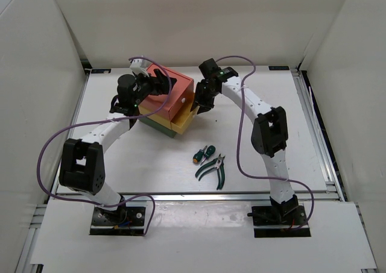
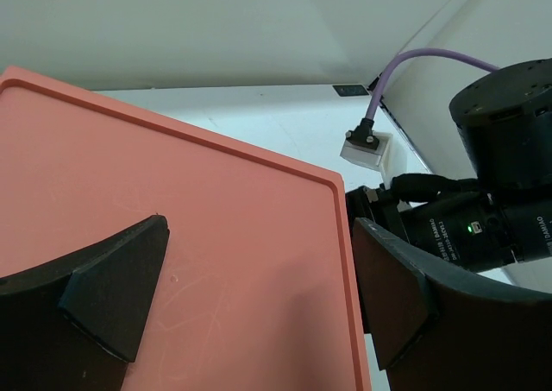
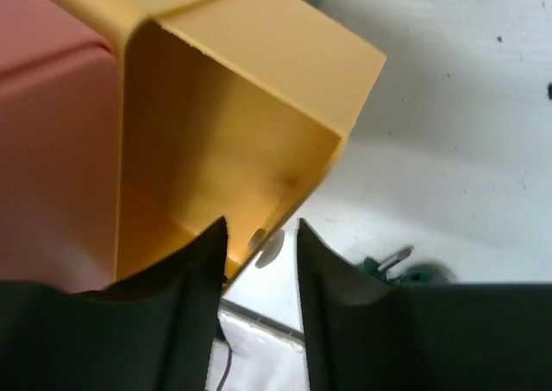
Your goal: Sort the tools into containers
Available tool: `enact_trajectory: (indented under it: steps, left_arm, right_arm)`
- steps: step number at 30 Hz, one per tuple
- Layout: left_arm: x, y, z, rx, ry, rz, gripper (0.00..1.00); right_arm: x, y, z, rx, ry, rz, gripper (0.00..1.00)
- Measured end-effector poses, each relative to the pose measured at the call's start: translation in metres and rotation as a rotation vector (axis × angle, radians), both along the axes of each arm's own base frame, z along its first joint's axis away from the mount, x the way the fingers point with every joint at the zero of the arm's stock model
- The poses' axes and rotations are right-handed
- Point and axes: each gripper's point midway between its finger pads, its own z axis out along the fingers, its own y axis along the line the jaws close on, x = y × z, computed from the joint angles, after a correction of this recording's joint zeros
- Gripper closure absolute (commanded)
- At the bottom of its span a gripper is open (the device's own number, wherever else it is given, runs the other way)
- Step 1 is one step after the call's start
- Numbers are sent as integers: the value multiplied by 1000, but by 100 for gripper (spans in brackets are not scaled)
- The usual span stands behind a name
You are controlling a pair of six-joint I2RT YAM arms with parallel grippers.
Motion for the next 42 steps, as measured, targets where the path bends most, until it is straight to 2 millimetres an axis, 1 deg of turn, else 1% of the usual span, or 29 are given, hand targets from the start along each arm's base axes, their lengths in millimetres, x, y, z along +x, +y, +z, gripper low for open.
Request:
enact_trajectory:
  steps: [1,2,4,5,6,7,14,21,22,23,24,25,27,29,30,32,33,35,37,38,39,40,41,42]
  left_arm:
    - [0,0,0,-1,0,0,1]
    - [0,0,0,-1,0,1,1]
    - [0,1,0,-2,-2,4,1]
    - [0,1,0,-3,-2,6,1]
    - [0,1,0,-5,-1,7,1]
    - [0,1,0,-7,-1,7,1]
    - [-2,-2,2,-32,9,2,1]
    - [0,-2,3,-42,6,5,1]
    - [0,-1,3,-43,6,6,1]
    - [0,-1,3,-44,7,6,1]
    - [0,-1,3,-45,7,6,1]
    - [0,-1,3,-45,7,6,1]
    - [0,-1,3,-44,6,6,1]
    - [0,-1,3,-44,6,7,1]
    - [0,-1,3,-44,6,7,1]
    - [0,-1,3,-44,8,8,1]
    - [1,-1,3,-44,10,8,1]
    - [2,-1,3,-42,13,10,1]
    - [2,-1,3,-41,17,10,1]
    - [3,-1,3,-41,18,10,1]
    - [3,-1,3,-41,19,10,1]
    - [3,-1,3,-41,19,10,1]
    - [3,-1,3,-41,19,10,1]
    - [3,-1,3,-40,18,10,1]
  right_arm:
    - [-2,-2,-2,-10,12,-4,67]
    - [-2,-3,-1,-11,11,-6,76]
    - [-5,-7,0,-25,10,-12,86]
    - [-7,-11,2,-36,9,-20,94]
    - [-9,-16,2,-49,14,-29,99]
    - [-10,-21,1,-59,27,-46,100]
    - [-10,-48,0,-98,76,-112,100]
    - [-17,-65,-2,-135,98,-129,100]
    - [-17,-67,-2,-139,100,-131,98]
    - [-18,-70,-2,-148,102,-135,92]
    - [-18,-71,-1,-155,101,-137,70]
    - [-18,-72,-1,-157,100,-139,61]
    - [-18,-74,5,-151,76,-123,50]
    - [-18,-76,16,-132,26,-113,43]
    - [-17,-78,23,-120,-18,-112,36]
    - [-19,-83,44,-99,-103,-122,32]
    - [-19,-89,55,-89,-163,-135,33]
    - [-31,-103,80,-67,-256,-156,34]
    - [-44,-117,93,-52,-307,-162,36]
    - [-50,-121,94,-50,-320,-154,37]
    - [-56,-127,90,-57,-322,-145,38]
    - [-63,-131,78,-69,-319,-125,39]
    - [-74,-135,63,-87,-292,-103,41]
    - [-90,-139,41,-113,-249,-68,42]
